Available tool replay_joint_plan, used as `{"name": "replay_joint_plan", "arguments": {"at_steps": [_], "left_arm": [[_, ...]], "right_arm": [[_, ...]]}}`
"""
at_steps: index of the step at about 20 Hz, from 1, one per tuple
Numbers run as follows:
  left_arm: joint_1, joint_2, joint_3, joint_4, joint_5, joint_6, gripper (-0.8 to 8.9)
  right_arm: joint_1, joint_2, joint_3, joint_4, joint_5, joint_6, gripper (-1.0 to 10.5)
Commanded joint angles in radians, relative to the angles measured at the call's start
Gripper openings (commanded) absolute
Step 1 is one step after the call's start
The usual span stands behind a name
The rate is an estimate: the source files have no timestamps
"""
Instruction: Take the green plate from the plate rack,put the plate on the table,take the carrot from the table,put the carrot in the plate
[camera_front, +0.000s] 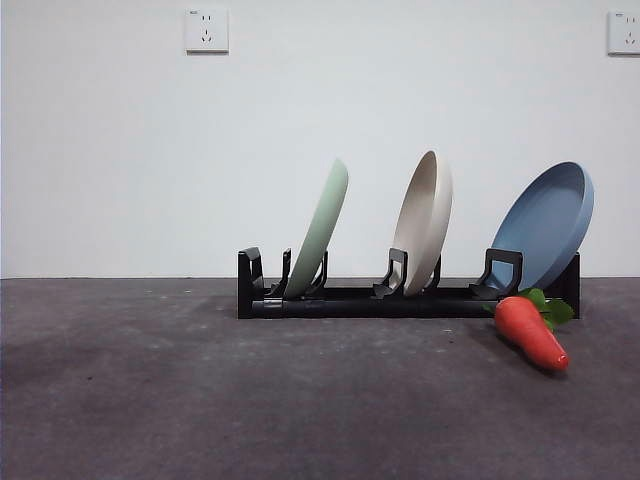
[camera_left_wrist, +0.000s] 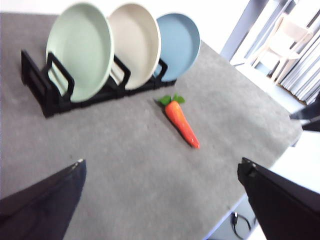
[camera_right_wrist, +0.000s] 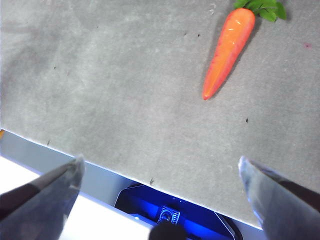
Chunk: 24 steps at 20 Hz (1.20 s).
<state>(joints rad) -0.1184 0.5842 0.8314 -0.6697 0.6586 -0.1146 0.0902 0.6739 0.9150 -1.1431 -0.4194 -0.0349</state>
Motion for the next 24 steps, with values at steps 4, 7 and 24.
{"name": "replay_joint_plan", "arguments": {"at_steps": [4, 7, 24], "left_arm": [[-0.119, 0.165, 0.025, 0.222, -0.018, -0.055, 5.61], [-0.225, 0.312, 0.073, 0.337, -0.127, -0.061, 5.61], [-0.360, 1.255, 0.643, 0.644, -0.422, 0.123, 5.61]], "right_arm": [[-0.002, 0.000, 0.004, 0.005, 0.000, 0.005, 6.6], [-0.002, 0.000, 0.004, 0.005, 0.000, 0.015, 6.6], [-0.002, 0.000, 0.004, 0.005, 0.006, 0.038, 6.6]]}}
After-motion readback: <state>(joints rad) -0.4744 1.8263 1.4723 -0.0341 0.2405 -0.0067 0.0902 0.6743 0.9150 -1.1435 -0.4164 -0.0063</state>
